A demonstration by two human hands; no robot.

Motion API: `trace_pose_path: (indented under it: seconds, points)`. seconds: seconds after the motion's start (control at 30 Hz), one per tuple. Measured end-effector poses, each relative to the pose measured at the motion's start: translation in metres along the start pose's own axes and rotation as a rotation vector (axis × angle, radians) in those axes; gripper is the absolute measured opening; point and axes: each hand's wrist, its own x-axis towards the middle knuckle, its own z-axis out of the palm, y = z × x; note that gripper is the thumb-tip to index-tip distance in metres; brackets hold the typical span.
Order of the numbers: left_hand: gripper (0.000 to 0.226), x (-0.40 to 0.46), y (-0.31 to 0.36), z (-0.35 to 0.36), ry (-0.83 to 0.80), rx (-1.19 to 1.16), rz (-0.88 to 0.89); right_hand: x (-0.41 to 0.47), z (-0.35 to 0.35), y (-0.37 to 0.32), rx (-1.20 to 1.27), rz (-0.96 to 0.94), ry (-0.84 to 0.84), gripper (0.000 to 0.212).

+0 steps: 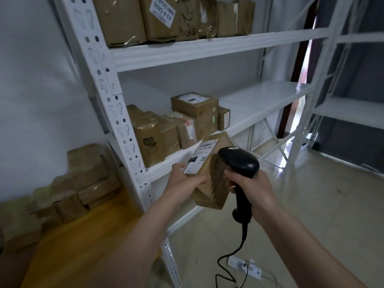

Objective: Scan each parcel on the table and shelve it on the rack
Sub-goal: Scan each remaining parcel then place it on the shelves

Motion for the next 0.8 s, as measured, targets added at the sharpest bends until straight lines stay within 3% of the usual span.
trace_pose_path:
  seconds: [0.47, 0.67, 0.8]
  points:
    - [0.102, 0.137, 0.110, 0.089, -0.032, 0.000, 0.226, 0.136, -0.040, -0.040, -0.006, -0.242, 0.233, 0.029]
    - [0.068, 0.172, 0.137, 0.132, 0.097, -0.034, 0.234, 0.180, -0.051, -0.038, -0.008, -0.271, 0.253, 0.025]
    - [0.067, 0.197, 0.155, 0.157, 0.119, -0.011, 0.218, 0.218, -0.061, -0.043, -0.005, -0.290, 0.243, 0.024]
